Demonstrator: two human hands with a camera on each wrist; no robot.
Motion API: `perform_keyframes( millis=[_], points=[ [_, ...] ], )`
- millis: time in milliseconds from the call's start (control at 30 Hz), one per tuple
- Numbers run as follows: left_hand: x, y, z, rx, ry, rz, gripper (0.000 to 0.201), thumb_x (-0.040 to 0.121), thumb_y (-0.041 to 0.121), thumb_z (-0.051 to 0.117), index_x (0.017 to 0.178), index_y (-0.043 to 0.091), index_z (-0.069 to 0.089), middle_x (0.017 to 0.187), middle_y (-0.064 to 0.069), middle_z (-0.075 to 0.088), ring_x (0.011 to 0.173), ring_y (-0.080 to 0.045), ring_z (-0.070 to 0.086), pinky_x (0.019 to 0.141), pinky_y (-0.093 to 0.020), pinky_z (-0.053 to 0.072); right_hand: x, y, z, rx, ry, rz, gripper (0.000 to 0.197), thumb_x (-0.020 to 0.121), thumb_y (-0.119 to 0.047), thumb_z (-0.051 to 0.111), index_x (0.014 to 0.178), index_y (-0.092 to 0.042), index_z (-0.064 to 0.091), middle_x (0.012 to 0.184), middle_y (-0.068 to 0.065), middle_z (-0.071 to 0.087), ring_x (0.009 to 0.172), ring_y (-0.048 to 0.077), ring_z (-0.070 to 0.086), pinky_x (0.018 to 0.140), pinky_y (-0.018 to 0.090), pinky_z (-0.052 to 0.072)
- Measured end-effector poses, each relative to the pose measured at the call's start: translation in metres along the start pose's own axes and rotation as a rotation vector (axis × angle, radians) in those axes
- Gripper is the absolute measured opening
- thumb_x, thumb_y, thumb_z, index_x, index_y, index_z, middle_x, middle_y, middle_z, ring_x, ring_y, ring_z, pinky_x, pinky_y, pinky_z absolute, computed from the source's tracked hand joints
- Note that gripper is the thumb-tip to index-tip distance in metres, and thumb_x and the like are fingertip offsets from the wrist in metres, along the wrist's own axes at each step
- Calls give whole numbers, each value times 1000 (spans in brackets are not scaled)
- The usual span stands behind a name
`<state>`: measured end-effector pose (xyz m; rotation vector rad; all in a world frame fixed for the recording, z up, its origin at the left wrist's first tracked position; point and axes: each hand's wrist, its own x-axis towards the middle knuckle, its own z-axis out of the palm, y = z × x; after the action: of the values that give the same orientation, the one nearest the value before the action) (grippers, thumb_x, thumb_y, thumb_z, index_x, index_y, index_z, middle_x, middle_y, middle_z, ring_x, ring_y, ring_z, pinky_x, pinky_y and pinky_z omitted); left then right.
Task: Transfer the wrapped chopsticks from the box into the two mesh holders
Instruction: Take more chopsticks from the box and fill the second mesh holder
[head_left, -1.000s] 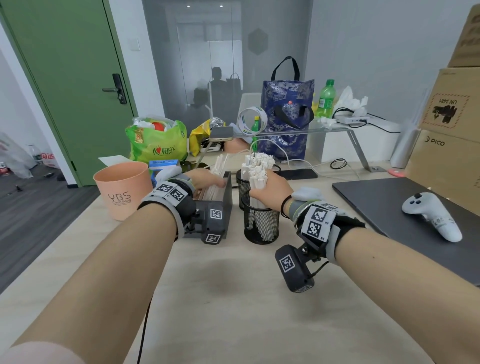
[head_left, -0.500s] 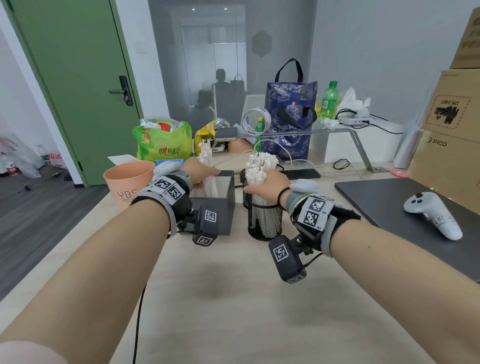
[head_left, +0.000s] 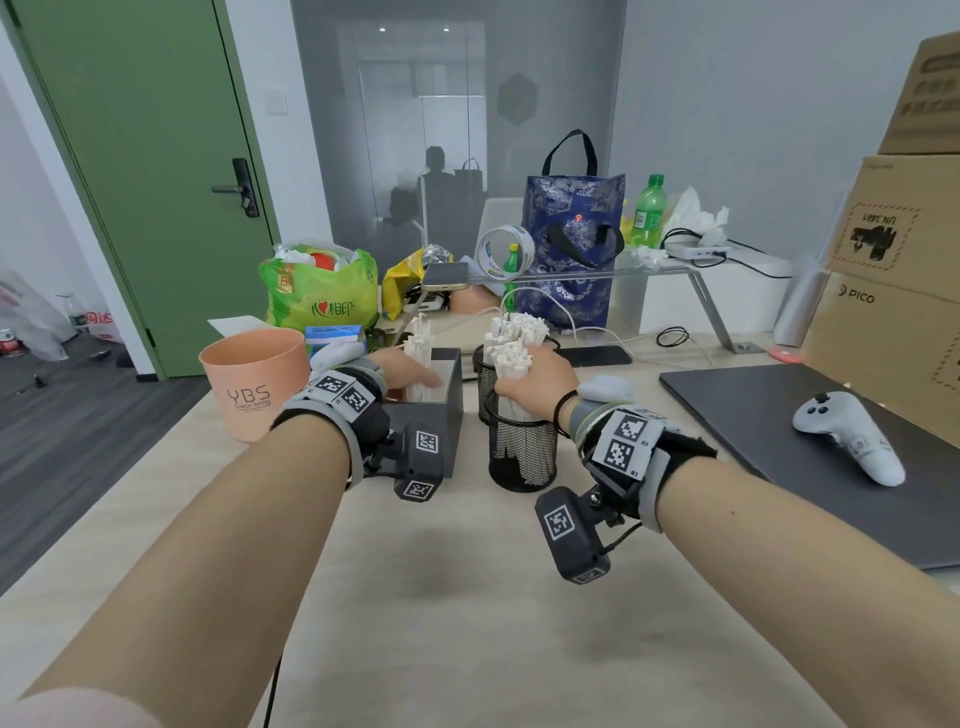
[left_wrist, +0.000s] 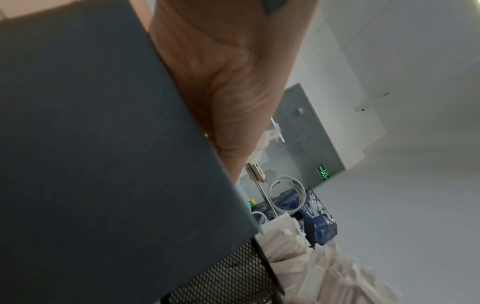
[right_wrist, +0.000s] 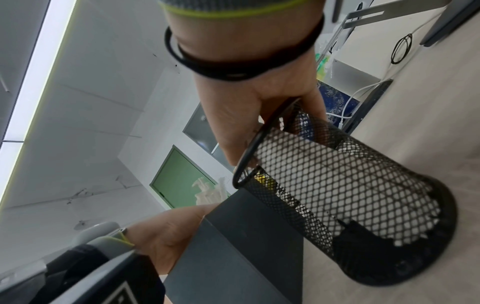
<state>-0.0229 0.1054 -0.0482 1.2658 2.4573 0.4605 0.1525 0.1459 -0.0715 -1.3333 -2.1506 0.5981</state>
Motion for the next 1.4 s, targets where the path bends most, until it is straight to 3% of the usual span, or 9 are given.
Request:
perform_keyframes(
  millis=[100, 233, 300, 400, 567, 767, 1000, 1133, 1400],
  points=[
    [1, 1, 5, 8, -8, 38, 62, 81, 41, 67, 124, -2, 53, 122, -17, 62, 113, -29, 60, 94, -33, 49, -2, 1, -1, 8, 11, -15, 23, 76, -23, 63, 92, -7, 66, 95, 13, 68, 96, 31, 62, 67, 26, 36],
    [-3, 5, -1, -134, 63, 84, 40, 82, 31, 67, 104, -1, 58, 82, -10, 55, 66, -21, 53, 61, -28, 46, -5, -1, -8, 53, 55, -35, 25, 79, -17, 61, 101, -6, 67, 109, 15, 68, 105, 31, 60, 78, 29, 43],
    [-5, 7, -2, -230, 116, 86, 37, 82, 27, 67, 101, -4, 57, 73, -6, 49, 72, -21, 51, 60, -29, 45, -8, 0, -9, 59, 82, -33, 28, 80, -16, 60, 104, -5, 66, 111, 15, 67, 106, 31, 60, 82, 30, 45],
    [-15, 8, -6, -297, 261, 84, 33, 84, 18, 65, 65, 9, 40, 70, -4, 41, 83, -20, 45, 52, -26, 33, -12, 1, -11, 45, 81, -38, 28, 81, -15, 58, 105, -1, 64, 111, 18, 66, 106, 33, 59, 83, 33, 46],
    [-25, 12, -17, -639, 354, 256, 37, 81, 23, 70, 63, 15, 38, 72, -9, 53, 67, -23, 53, 61, -34, 47, -16, 0, -20, -41, 76, -34, 25, 83, -13, 56, 103, 0, 64, 112, 19, 66, 105, 34, 60, 74, 29, 40],
    [-45, 32, -26, -749, 534, 414, 36, 79, 21, 71, 57, 18, 43, 67, 0, 55, 64, -14, 50, 50, -20, 36, -15, 4, -26, -88, 58, 19, 29, 83, -17, 58, 108, -4, 63, 116, 18, 65, 108, 34, 60, 76, 30, 43],
    [-64, 43, -22, -976, 273, 503, 22, 82, 13, 70, 67, 19, 55, 68, 1, 62, 53, -6, 59, 44, -13, 48, -23, 7, -28, 79, 115, 30, 28, 83, -7, 56, 108, 2, 63, 116, 23, 64, 109, 37, 59, 86, 36, 47],
    [-66, 47, -1, -1005, 164, 465, 16, 79, 14, 73, 70, 17, 60, 71, -4, 66, 66, -19, 65, 65, -33, 56, -23, 7, -25, 125, 101, 37, 32, 84, -8, 53, 113, 0, 63, 120, 22, 63, 112, 37, 58, 90, 35, 46],
    [-64, 44, 16, -983, 157, 432, 25, 83, 10, 69, 65, 17, 53, 67, -2, 58, 64, -17, 57, 60, -29, 50, -26, 10, -27, 270, 84, 60, 36, 79, -7, 61, 115, -1, 62, 121, 20, 64, 115, 34, 58, 95, 39, 46]
  ],
)
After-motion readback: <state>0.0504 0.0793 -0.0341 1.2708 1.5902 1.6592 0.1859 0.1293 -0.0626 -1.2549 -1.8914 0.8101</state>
